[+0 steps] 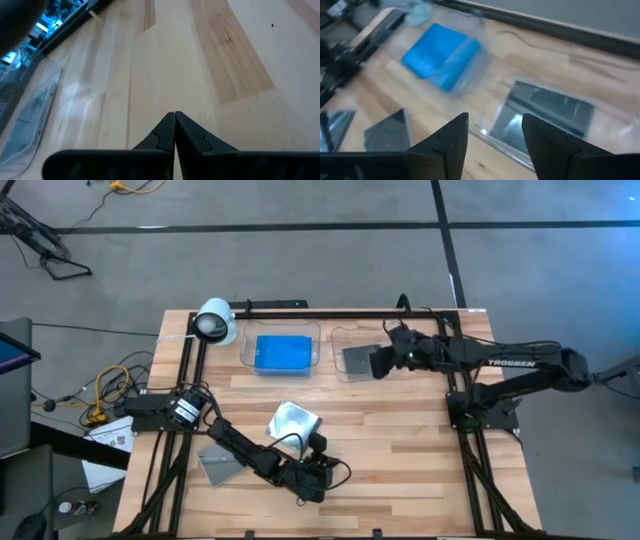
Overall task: Pick & place jewel cases by type
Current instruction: Put the right black cd case into the right transparent bin
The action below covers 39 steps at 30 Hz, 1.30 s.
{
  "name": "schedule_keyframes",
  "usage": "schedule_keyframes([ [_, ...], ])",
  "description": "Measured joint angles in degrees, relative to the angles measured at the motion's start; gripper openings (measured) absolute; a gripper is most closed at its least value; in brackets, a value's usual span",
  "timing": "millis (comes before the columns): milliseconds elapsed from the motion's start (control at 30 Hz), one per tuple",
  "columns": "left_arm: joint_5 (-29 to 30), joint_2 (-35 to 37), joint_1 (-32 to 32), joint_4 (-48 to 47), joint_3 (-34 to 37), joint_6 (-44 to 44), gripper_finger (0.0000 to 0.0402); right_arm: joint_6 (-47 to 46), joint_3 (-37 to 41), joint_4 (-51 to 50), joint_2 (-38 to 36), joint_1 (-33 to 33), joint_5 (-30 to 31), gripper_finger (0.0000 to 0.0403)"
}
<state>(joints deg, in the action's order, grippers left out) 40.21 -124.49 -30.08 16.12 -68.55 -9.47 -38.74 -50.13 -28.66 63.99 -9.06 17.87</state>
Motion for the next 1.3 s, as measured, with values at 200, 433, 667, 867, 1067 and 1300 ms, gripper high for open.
schedule_keyframes([
  [200,1.5,3.5,-0.6,-5.3,0.3,-0.3,0.0000,6.2,-0.5,1.6,0.0,11.6,7.1,0.0177],
  [433,8.4,12.5,-1.9,-16.5,0.2,4.3,0.0000,13.2,1.9,12.4,1.7,24.3,16.5,0.0171],
  [667,8.4,20.6,-3.8,-35.8,0.1,18.9,0.0000,19.3,2.6,24.9,9.8,30.5,16.6,0.0168],
  [867,3.9,22.4,-3.5,-59.4,0.1,36.1,0.0000,20.2,2.7,34.4,20.5,32.0,15.7,0.0168],
  [1067,0.6,22.4,-2.2,-75.2,2.4,44.7,0.0000,16.8,2.7,42.1,29.6,31.9,10.5,0.0159],
  [1300,-7.4,23.1,1.6,-71.4,10.1,45.0,0.0000,13.5,2.5,46.5,35.1,31.9,8.4,0.0147],
])
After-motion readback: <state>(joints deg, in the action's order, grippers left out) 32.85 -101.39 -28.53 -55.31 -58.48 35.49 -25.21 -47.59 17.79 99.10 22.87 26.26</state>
